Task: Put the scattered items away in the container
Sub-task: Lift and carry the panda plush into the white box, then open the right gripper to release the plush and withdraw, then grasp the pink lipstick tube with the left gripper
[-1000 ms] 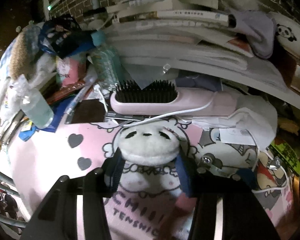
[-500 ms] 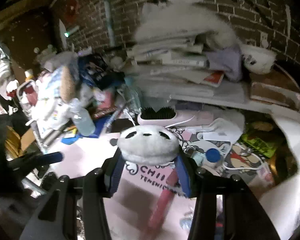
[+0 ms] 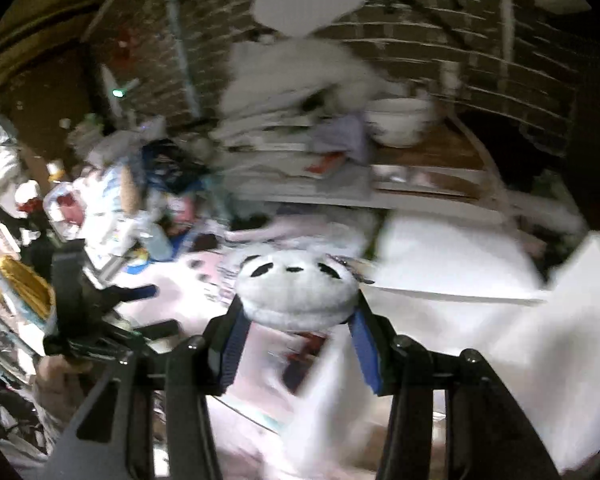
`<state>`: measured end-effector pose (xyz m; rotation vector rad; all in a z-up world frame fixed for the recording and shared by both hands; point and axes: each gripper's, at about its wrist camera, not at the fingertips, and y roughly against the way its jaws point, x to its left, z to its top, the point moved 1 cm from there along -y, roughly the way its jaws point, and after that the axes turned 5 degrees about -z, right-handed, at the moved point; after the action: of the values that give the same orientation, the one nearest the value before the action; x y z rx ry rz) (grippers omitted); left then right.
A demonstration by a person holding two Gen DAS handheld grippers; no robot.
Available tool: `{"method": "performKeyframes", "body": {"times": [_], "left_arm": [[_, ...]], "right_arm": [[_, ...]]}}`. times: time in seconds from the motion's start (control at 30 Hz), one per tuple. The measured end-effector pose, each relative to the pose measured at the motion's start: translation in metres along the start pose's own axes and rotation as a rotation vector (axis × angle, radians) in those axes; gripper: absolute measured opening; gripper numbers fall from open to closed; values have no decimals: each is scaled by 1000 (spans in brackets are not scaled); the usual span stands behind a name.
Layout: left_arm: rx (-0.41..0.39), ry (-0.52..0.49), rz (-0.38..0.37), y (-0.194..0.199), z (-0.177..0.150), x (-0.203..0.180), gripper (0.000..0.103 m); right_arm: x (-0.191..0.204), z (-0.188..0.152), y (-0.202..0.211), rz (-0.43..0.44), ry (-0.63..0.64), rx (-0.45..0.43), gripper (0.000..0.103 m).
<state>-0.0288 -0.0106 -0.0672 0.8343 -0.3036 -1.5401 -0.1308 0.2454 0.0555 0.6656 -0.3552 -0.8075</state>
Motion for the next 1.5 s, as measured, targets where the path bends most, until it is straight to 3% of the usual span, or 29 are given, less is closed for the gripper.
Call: {"method": "performKeyframes", "body": {"times": [0.13, 0.37, 0.5, 0.63, 0.77, 0.8, 0.87, 0.93, 1.03, 1.1, 1.17, 1.27, 1.33, 1.5], "left_arm": [[11, -14, -18, -8, 4, -9, 103], [70, -29, 23, -31, 6, -14, 103], [108, -4, -77, -44, 2, -13, 103], [108, -18, -82, -51, 1, -19, 103], [162, -72, -54, -60, -1, -27, 102], [170, -80, -52, -62, -1, -29, 102], [175, -70, -68, -64, -2, -28, 102], [171, -59, -76, -64, -2, -25, 102], [168, -54, -66, -64, -4, -20, 101], [165, -38, -66, -64, -5, -15, 88], [170, -30, -64, -67, -7, -13, 78], [184, -40, -48, -72, -10, -12, 74], [189, -45, -47, -74, -12, -13, 72], [168, -71, -8, -72, -14, -15, 44]], "right_arm": [[-36, 2, 6, -122, 6, 77, 45], [-58, -8, -21, -183, 61, 239, 46], [-62, -22, -44, -183, 69, 340, 46], [-63, -27, -55, -235, 105, 387, 48], [-61, -27, -58, -293, 152, 398, 54], [-59, -26, -58, -300, 160, 392, 57], [-55, -22, -51, -331, 177, 346, 74], [-45, -17, -37, -394, 224, 245, 83], [-24, -7, -10, -441, 271, 63, 88], [-11, -3, 5, -384, 252, -29, 95], [6, -3, 14, -265, 226, -89, 101], [33, -8, 14, -136, 224, -152, 101], [49, -12, 11, -80, 215, -198, 101], [86, -16, -5, 16, 159, -264, 101]]}}
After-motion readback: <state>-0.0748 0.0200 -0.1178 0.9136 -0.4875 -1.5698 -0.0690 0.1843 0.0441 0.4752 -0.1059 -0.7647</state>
